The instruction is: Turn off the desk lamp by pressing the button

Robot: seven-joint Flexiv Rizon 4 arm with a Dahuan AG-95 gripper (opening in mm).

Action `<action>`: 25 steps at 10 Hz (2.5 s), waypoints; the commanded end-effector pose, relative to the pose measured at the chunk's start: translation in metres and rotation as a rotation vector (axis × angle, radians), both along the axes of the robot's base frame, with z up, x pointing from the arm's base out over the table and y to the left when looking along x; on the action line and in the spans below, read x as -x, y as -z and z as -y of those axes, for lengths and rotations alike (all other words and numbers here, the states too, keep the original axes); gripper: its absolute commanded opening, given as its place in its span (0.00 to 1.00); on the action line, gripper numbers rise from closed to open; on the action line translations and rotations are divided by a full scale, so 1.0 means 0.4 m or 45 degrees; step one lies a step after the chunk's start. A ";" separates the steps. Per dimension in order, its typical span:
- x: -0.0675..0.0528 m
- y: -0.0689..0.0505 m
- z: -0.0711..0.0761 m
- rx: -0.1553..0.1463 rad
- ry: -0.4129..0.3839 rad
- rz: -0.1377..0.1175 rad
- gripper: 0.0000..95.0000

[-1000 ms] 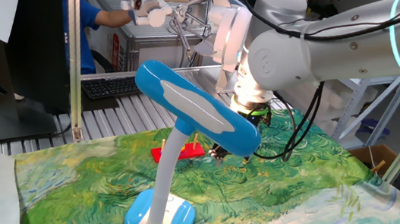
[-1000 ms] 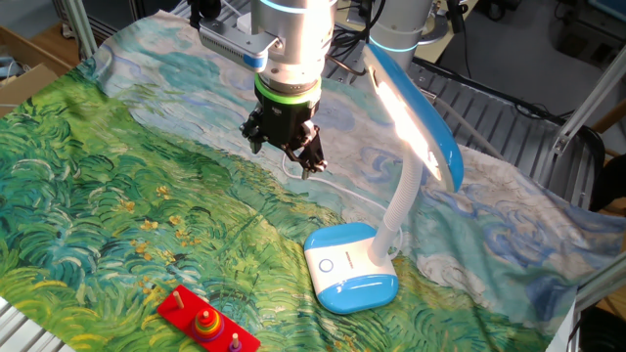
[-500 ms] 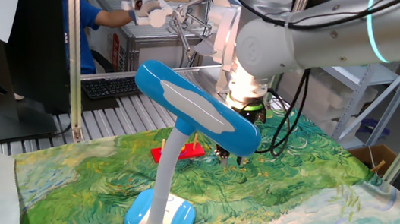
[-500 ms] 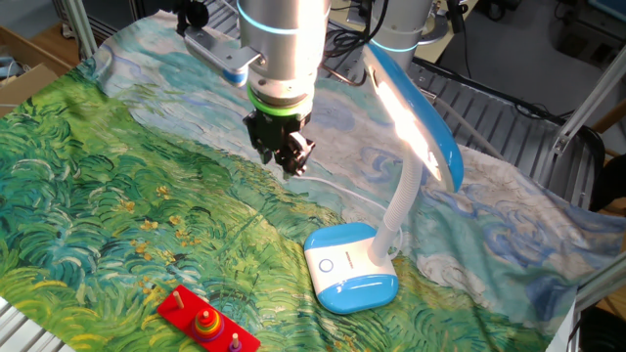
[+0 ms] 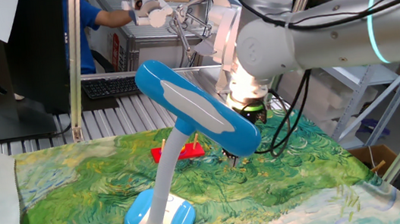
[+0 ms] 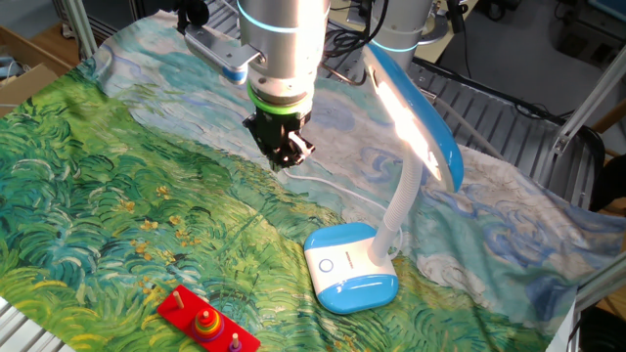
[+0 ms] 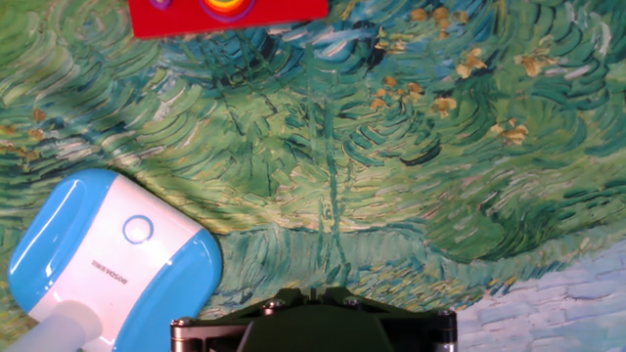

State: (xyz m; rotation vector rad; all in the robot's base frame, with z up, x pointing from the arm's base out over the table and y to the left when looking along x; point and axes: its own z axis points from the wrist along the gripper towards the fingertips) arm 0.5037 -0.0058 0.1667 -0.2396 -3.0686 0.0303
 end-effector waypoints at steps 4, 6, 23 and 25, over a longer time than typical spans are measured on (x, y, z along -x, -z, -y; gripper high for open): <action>-0.051 0.002 0.006 -0.067 0.019 -0.019 0.00; -0.073 0.009 0.005 -0.090 0.038 -0.028 0.00; -0.196 0.155 -0.113 -0.329 0.302 -0.119 0.00; -0.197 0.165 -0.126 -0.375 0.366 -0.142 0.00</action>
